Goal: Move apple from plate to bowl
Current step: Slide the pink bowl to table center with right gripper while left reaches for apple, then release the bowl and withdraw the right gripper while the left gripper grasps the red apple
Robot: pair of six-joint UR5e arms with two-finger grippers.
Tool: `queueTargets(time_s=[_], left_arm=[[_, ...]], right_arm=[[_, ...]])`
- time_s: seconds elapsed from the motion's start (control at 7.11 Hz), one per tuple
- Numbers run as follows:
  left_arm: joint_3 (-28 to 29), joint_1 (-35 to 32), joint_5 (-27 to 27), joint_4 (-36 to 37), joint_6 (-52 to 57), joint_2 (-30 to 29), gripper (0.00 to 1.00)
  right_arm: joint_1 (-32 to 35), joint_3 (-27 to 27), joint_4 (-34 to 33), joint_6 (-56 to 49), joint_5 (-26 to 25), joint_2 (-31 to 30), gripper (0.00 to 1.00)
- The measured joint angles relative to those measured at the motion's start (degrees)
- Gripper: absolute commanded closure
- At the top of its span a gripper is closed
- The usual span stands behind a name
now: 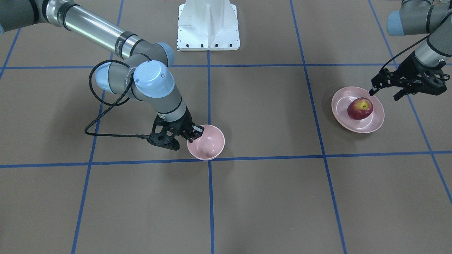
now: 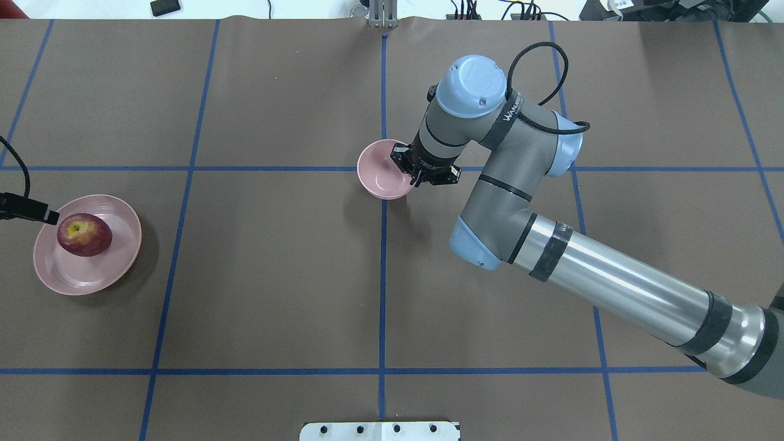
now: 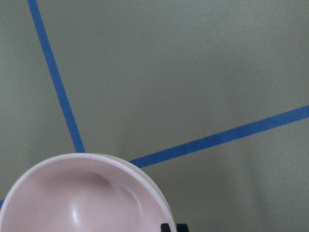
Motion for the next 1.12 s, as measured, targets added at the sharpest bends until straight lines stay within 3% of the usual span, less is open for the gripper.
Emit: queueTargets(time_s=[0.28,0.42,0.56,0.84,1.12], left_arm=[[-0.16,1.44,0.28,-0.01,-0.84,-0.09,0.02],[-0.16,2.55,0.84,-0.01,-1.45,-0.19,0.02],[-0.04,3.73,1.96,0.00,-2.31,-0.47,0.02],[0.85,6.33,4.49,0.10,-3.03,-1.54,0.02],[3.00,8.04,6.57,0.10,-3.92,-3.39,0.02]], right_arm=[[-0.45,-0.85,0.06,0.53,-0.42,0.37,0.95],[-0.50,-1.01,0.08,0.58,-0.52,0.43,0.25],[-0.49,-1.06,0.17,0.61,-0.54,0.48,0.00],[-0.30,-0.46,1.28,1.12,-0.41,0.40,0.00],[2.47,3.31,1.18,1.28,3.71,-1.10,0.00]])
